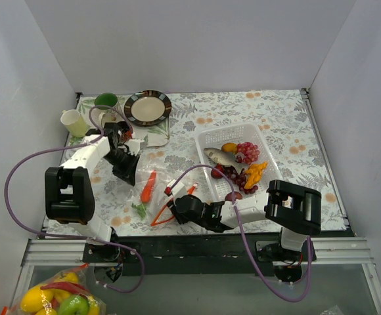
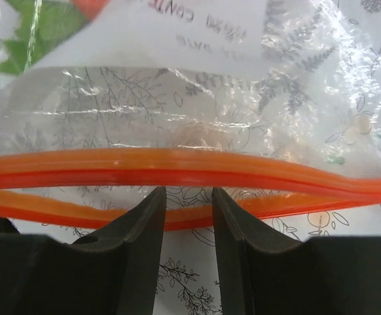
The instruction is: Open the zip-top bag and remove the fake food
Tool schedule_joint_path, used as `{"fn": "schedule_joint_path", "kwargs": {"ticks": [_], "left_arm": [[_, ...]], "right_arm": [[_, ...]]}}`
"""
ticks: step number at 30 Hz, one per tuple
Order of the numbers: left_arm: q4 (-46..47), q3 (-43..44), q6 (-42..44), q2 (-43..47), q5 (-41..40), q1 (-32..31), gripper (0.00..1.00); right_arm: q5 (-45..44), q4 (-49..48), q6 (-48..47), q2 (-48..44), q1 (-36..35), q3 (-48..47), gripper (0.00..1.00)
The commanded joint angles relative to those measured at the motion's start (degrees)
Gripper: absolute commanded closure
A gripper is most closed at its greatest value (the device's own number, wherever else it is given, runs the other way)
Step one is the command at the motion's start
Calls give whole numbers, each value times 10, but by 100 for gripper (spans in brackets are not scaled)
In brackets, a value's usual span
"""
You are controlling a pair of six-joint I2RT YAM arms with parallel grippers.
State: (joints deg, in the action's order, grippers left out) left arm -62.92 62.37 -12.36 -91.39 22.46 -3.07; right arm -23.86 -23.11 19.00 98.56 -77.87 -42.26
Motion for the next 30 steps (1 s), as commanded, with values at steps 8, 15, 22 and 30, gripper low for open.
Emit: {"fn": "schedule_joint_path", "kwargs": {"ticks": [8, 15, 22, 30], "left_arm": [[-165, 208, -26, 7, 143, -11, 100], [-167, 157, -28, 27, 107, -71, 100], [-167, 217, -61, 33, 119, -119, 100], [-167, 255, -72, 41, 126, -141, 100]], "right_arm": [[-22, -18, 18, -14, -4, -2, 53], [-62, -28, 13, -36, -4, 15, 48], [-105, -42, 11, -60, -4, 31, 44], [-130, -62, 11, -79, -8, 48, 43]]}}
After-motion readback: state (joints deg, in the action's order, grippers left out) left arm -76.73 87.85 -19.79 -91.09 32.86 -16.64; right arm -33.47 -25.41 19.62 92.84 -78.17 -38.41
